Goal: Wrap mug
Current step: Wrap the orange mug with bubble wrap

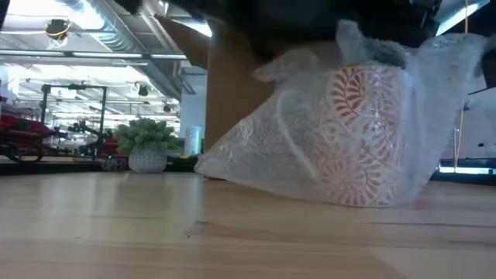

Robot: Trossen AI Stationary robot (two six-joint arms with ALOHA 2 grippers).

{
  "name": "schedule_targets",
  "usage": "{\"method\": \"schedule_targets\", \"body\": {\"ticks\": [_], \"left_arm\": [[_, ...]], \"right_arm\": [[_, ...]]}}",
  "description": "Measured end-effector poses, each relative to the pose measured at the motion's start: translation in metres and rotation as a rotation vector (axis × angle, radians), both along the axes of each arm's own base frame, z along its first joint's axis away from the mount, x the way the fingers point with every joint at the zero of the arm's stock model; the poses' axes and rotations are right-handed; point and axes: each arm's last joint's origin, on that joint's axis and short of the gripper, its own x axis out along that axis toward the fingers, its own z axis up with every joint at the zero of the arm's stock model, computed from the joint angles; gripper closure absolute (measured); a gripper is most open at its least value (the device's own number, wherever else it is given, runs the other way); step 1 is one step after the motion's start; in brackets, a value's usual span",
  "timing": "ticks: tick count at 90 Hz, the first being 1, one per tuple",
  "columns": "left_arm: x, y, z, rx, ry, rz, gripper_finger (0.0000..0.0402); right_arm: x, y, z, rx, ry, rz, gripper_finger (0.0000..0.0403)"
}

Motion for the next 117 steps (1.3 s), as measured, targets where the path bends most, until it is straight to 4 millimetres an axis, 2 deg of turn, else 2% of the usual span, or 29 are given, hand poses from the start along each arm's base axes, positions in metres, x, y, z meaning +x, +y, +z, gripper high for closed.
{"method": "schedule_targets", "body": {"ticks": [5,17,33,68,76,85,105,117], "left_arm": [[0.003,0.008,-0.007,0.005,0.032,0.032,0.0401],[0.007,0.021,-0.010,-0.027,0.054,0.038,0.0401],[0.009,0.021,-0.019,-0.035,0.092,0.017,0.0401],[0.004,0.015,-0.013,-0.031,0.096,0.001,0.0401],[0.004,0.014,-0.013,-0.040,0.094,0.003,0.0401],[0.004,0.014,-0.012,-0.052,0.087,0.004,0.0401],[0.004,0.014,-0.012,-0.055,0.086,0.000,0.0401],[0.004,0.014,-0.012,-0.038,0.078,-0.007,0.0401]], "right_arm": [[0.000,0.000,0.000,0.000,0.001,0.001,0.0403],[0.000,0.000,0.001,-0.007,0.008,0.011,0.0403],[0.000,0.001,0.014,-0.009,0.037,0.037,0.0403],[-0.005,0.010,0.078,-0.035,0.011,0.086,0.0403],[-0.003,0.014,0.084,-0.044,-0.036,0.086,0.0403],[-0.003,0.013,0.071,-0.079,-0.044,0.072,0.0403],[-0.009,0.009,0.011,-0.021,-0.013,0.032,0.0403],[-0.010,0.001,-0.013,0.041,-0.041,0.003,0.0403]]}}
